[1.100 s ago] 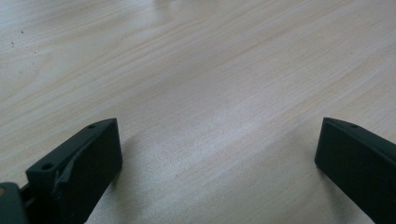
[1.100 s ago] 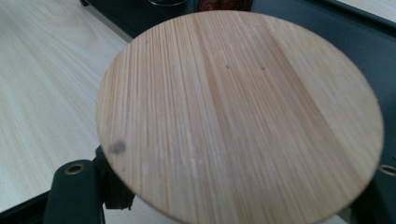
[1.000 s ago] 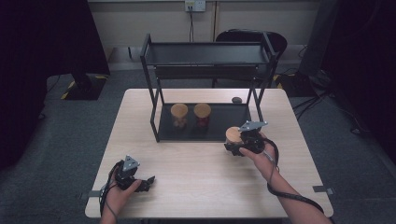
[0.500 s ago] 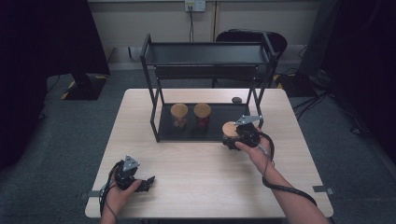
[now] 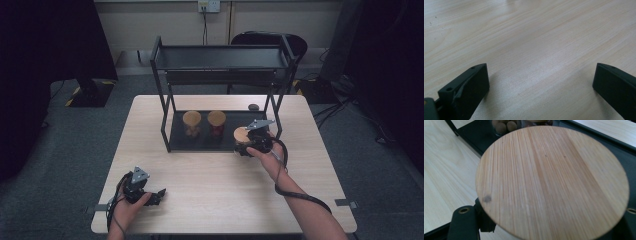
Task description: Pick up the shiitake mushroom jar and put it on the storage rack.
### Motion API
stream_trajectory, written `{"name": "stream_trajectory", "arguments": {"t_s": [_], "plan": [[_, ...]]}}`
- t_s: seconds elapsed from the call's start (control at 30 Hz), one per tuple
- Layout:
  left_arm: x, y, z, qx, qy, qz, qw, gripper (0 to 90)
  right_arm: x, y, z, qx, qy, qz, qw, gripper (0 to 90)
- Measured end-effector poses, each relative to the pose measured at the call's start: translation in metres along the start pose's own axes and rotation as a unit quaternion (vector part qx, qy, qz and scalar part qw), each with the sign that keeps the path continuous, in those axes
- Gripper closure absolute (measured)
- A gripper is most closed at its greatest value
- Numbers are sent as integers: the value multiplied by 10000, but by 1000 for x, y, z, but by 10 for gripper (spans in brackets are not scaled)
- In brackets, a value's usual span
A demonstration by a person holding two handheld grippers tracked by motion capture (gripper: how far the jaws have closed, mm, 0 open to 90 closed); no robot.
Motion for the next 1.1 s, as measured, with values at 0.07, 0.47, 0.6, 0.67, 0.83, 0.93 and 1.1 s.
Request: {"name": "stream_trajectory", "arguments": {"t_s": [0.07, 0.47, 0.6, 0.67, 0.83, 0.93, 1.1], "plan": [[0, 0, 0, -1, -1, 0, 10000, 3, -2, 1, -2, 0, -20, 5, 10000, 258], [0, 0, 0, 0, 0, 0, 10000, 3, -13, 8, -14, -109, -139, 6, 9998, 258], [0, 0, 0, 0, 0, 0, 10000, 3, -17, 9, -19, -155, -193, 15, 9997, 258], [0, 0, 0, 0, 0, 0, 10000, 3, -19, 10, -21, -169, -217, 15, 9996, 258], [0, 0, 0, 1, -2, 0, 10000, 3, -23, 12, -27, -185, -275, 30, 9994, 258], [0, 0, 0, -2, -3, 2, 10000, 3, -25, 13, -30, -192, -311, 53, 9993, 258], [0, 0, 0, 2, -2, -1, 10000, 3, -28, 13, -36, -234, -393, 87, 9989, 258]]}}
Point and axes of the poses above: each handheld gripper's, and its own axes: x roughly backward along the jaws, y roughly out of its top, z roughly to its left, the point moved 10 cm from there along -x, roughly forward along the jaws, and after that the axes turned 7 degrees about -z, right-handed, at the moved point
